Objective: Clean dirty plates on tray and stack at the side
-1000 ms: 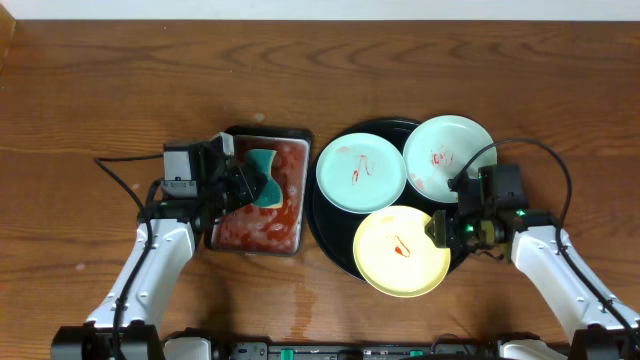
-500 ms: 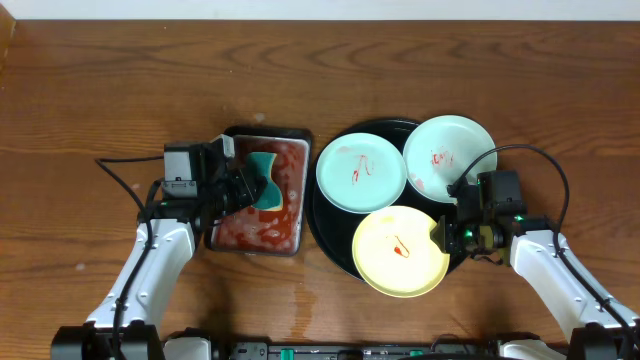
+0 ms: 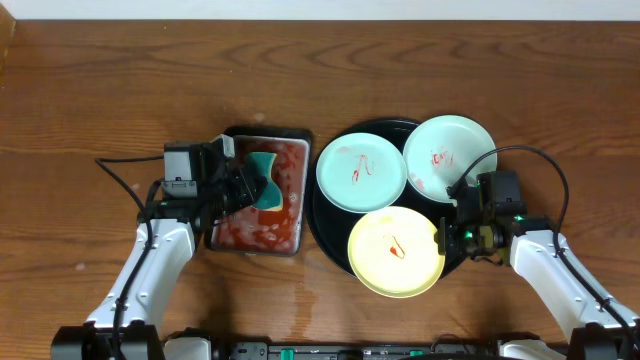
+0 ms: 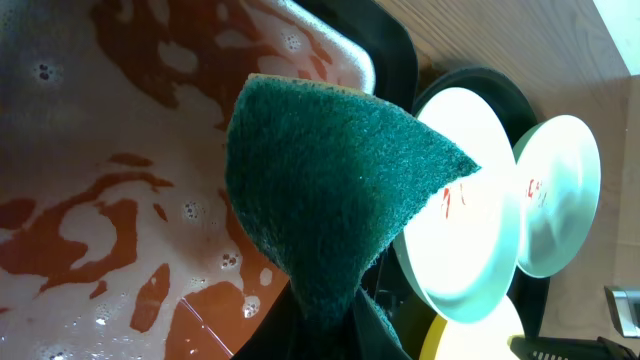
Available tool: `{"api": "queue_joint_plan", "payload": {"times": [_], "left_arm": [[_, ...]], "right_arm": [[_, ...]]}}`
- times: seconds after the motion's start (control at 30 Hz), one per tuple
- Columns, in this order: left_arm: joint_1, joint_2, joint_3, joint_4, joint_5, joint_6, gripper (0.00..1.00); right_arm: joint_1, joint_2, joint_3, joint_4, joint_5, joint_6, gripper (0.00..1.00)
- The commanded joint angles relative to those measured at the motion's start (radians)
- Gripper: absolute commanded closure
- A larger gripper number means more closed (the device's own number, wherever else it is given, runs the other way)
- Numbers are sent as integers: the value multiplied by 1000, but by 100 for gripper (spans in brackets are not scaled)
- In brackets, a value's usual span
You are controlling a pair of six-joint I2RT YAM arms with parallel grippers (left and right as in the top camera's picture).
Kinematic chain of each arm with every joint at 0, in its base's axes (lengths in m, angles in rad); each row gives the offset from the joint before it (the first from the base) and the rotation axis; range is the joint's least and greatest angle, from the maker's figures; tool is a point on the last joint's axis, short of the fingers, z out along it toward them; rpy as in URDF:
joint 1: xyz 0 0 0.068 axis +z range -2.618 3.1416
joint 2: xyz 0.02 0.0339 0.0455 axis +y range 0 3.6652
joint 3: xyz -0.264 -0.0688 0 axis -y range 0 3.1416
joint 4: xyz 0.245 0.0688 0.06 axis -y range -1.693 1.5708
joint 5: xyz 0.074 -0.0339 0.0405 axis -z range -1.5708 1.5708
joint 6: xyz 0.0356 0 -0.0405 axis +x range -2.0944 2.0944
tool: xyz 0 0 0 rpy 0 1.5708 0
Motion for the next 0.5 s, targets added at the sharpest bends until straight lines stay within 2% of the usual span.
{"api": "queue_joint_plan", "payload": {"times": [0.0, 0.27, 0.47], "left_arm": [[5, -1, -5, 1, 20, 20, 93], [-61, -1, -5, 1, 13, 58, 93], [-170, -1, -2, -79, -204, 66, 93]], "right_arm": [[-9, 7, -6, -3, -8, 5, 99], [-9, 7, -6, -4, -8, 5, 99], [-9, 7, -6, -5, -8, 5, 99]]}}
